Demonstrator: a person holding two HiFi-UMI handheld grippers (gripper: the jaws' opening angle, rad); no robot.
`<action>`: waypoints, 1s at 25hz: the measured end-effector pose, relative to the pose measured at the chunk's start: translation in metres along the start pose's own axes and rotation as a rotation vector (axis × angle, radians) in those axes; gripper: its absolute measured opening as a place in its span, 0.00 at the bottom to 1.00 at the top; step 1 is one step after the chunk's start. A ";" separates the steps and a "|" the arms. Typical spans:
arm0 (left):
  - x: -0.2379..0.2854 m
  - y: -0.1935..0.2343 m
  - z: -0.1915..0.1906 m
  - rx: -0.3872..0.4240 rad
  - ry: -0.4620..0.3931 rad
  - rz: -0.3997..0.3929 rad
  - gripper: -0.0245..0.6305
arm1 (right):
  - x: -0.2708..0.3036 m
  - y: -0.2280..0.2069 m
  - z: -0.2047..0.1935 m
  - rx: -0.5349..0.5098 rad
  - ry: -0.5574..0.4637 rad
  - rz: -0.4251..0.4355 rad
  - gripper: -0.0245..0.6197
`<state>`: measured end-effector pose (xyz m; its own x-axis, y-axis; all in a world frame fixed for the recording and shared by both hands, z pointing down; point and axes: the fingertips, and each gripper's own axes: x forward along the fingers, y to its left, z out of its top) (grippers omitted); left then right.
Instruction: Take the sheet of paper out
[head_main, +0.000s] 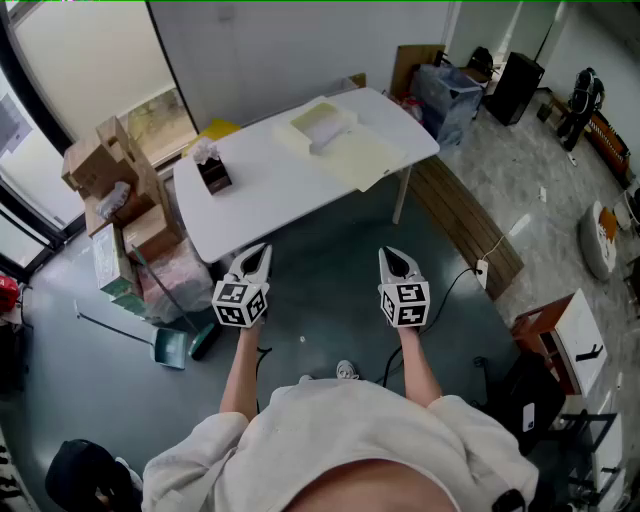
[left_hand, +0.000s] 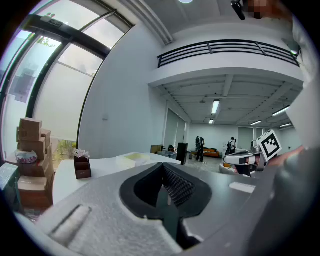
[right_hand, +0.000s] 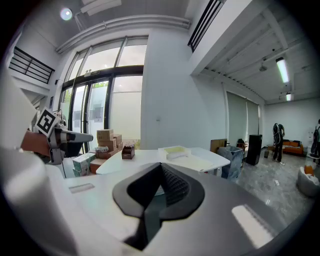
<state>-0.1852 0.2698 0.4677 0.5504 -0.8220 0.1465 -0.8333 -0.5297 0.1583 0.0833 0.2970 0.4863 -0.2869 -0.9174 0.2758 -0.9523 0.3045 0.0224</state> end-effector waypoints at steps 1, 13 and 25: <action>0.002 -0.001 0.001 -0.003 -0.002 0.002 0.04 | 0.001 -0.003 0.001 0.000 0.001 0.001 0.04; 0.016 -0.005 0.001 -0.008 0.003 0.006 0.04 | 0.007 -0.017 0.000 0.003 0.008 0.006 0.04; 0.043 -0.023 -0.002 -0.006 0.013 -0.001 0.04 | 0.013 -0.039 0.000 0.027 -0.019 0.024 0.04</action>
<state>-0.1425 0.2471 0.4719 0.5520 -0.8186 0.1591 -0.8324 -0.5293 0.1644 0.1164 0.2738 0.4893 -0.3116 -0.9147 0.2574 -0.9474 0.3199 -0.0104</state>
